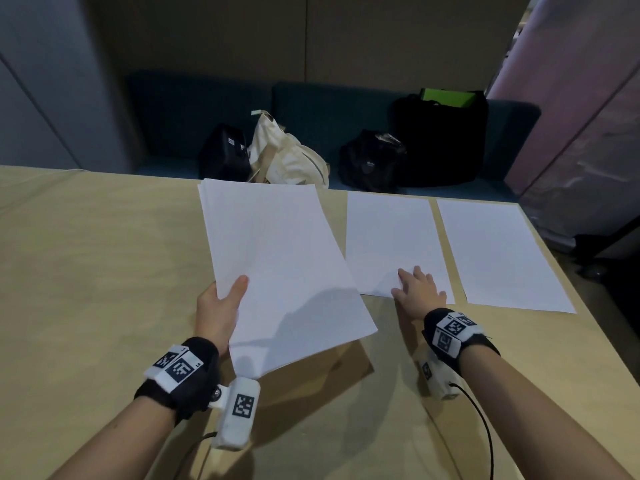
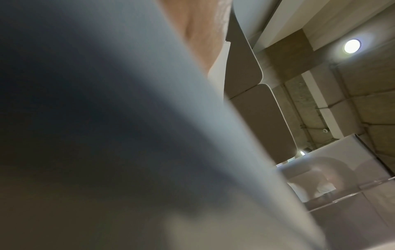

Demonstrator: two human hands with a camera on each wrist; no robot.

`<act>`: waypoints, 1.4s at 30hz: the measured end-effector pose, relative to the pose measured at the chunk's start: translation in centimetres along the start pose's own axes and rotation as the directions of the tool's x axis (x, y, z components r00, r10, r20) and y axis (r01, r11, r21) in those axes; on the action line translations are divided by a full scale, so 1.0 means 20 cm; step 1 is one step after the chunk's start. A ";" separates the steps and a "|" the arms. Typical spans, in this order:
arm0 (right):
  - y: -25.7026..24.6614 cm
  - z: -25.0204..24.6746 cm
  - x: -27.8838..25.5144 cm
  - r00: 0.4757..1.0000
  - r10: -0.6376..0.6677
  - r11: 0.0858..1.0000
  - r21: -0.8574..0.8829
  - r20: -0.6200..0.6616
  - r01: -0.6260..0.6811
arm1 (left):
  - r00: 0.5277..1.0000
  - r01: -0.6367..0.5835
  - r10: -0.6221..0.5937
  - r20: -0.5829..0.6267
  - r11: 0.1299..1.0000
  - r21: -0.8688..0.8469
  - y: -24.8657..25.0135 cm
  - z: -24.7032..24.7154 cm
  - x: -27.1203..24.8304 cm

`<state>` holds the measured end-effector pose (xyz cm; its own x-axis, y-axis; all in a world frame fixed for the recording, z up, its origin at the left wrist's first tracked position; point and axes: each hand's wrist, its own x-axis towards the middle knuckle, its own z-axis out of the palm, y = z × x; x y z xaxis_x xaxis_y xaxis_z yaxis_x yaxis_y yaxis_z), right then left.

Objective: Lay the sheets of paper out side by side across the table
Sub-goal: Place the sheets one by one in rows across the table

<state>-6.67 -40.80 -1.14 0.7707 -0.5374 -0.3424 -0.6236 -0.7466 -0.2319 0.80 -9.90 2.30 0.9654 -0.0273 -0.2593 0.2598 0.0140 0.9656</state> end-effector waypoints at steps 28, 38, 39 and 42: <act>0.01 -0.05 0.03 1.000 0.019 0.999 0.041 -0.005 -0.019 | 0.999 0.018 -0.017 0.036 0.999 -0.033 -0.01 0.03 -0.01; 0.01 -0.06 0.03 1.000 0.029 0.999 0.039 -0.007 -0.029 | 0.999 0.010 -0.007 0.051 0.999 -0.052 -0.01 0.04 -0.02; 0.01 -0.07 0.03 0.999 0.032 0.999 0.043 -0.007 -0.032 | 0.999 0.007 -0.005 0.050 0.999 -0.051 -0.01 0.04 -0.03; 0.01 -0.08 0.02 0.999 0.037 0.998 0.045 -0.005 -0.037 | 0.999 0.006 -0.003 0.048 0.999 -0.050 -0.01 0.04 -0.02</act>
<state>-6.30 -41.80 0.09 0.7477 -0.5666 -0.3462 -0.6567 -0.7081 -0.2595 0.28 -10.68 2.29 0.9623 -0.0755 -0.2614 0.2662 0.0640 0.9618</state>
